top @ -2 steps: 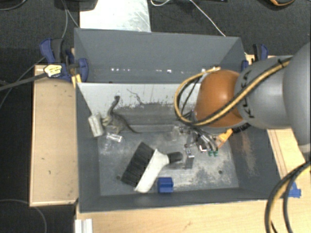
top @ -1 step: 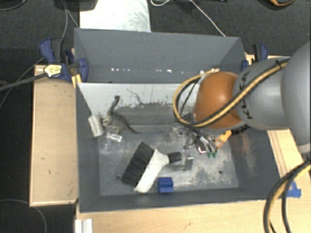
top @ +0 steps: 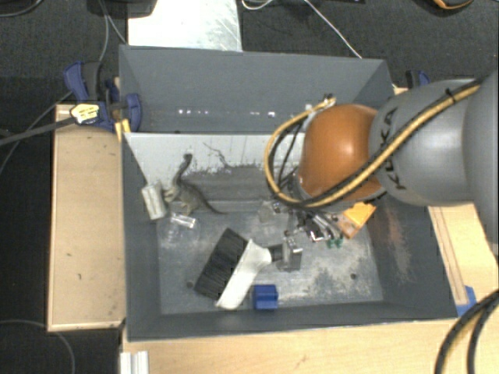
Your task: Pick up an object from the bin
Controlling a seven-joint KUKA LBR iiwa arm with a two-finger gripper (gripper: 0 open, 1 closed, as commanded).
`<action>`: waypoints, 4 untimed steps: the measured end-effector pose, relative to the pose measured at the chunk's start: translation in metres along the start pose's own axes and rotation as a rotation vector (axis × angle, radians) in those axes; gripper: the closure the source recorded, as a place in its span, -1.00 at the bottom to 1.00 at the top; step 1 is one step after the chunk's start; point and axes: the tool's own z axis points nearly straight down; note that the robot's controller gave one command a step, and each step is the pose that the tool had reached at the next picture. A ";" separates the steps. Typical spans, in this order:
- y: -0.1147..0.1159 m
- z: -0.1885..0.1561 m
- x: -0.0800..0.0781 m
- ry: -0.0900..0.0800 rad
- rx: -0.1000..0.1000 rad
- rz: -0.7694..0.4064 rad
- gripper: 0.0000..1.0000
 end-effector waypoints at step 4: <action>0.074 0.052 -0.008 -0.005 -0.001 -0.042 -1.00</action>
Offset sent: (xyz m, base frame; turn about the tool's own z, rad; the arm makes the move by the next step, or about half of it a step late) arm -0.0029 0.0303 -0.0523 0.1343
